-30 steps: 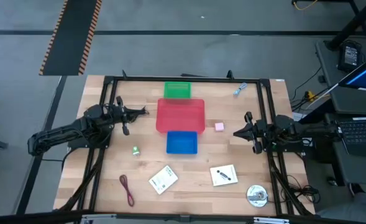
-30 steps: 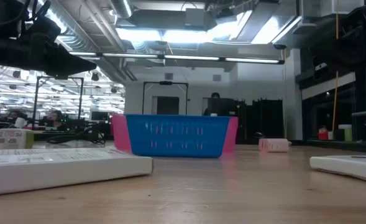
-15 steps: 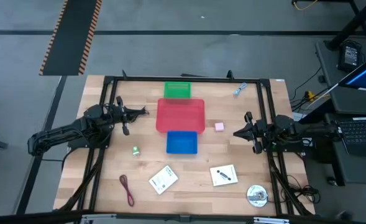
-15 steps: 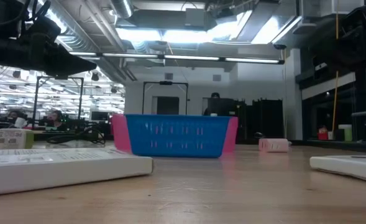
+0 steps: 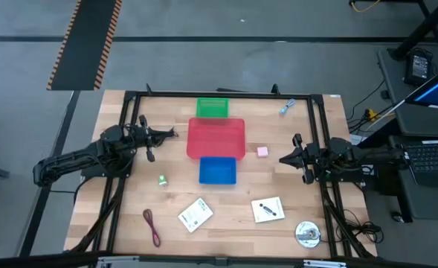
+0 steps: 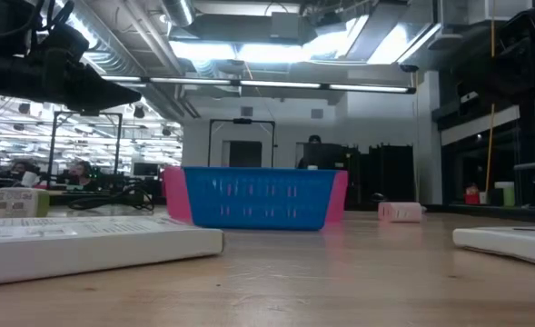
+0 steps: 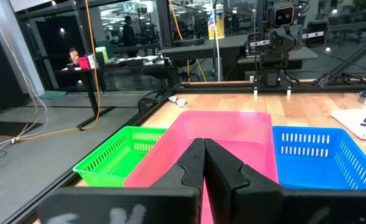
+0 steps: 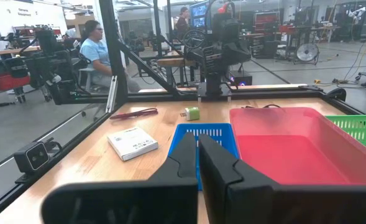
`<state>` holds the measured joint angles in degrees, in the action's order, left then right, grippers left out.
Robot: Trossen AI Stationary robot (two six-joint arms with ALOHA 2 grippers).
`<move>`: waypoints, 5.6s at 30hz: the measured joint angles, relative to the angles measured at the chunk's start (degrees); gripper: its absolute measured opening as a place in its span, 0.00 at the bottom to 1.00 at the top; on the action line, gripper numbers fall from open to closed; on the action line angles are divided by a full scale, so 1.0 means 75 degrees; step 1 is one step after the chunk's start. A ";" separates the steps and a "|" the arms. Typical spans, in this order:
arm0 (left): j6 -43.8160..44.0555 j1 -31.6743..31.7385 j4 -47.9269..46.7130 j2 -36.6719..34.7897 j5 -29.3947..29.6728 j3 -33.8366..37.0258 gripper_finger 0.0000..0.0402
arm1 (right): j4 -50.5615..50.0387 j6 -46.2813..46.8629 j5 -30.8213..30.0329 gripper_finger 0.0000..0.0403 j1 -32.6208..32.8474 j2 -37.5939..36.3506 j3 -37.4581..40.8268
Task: Pick and place items into bin
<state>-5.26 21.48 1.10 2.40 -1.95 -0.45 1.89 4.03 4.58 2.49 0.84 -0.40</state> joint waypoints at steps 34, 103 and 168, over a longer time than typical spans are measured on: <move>0.0000 0.0002 0.0000 -0.0001 0.0000 0.0001 0.01 | -0.0001 0.0000 0.0002 0.00 -0.0002 0.0000 0.0000; 0.1016 -0.0001 0.0051 0.1158 -0.0065 -0.0729 0.01 | 0.0654 -0.0654 -0.2263 0.00 -0.0005 0.0164 0.0000; 0.1209 -0.0525 -0.5006 0.7718 0.1690 -0.5522 0.41 | 0.0025 0.0000 -0.3861 0.31 -0.0010 0.6082 -0.2850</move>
<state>3.81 17.54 -36.44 60.29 10.72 -41.87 2.08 4.03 -24.38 2.42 46.46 -21.78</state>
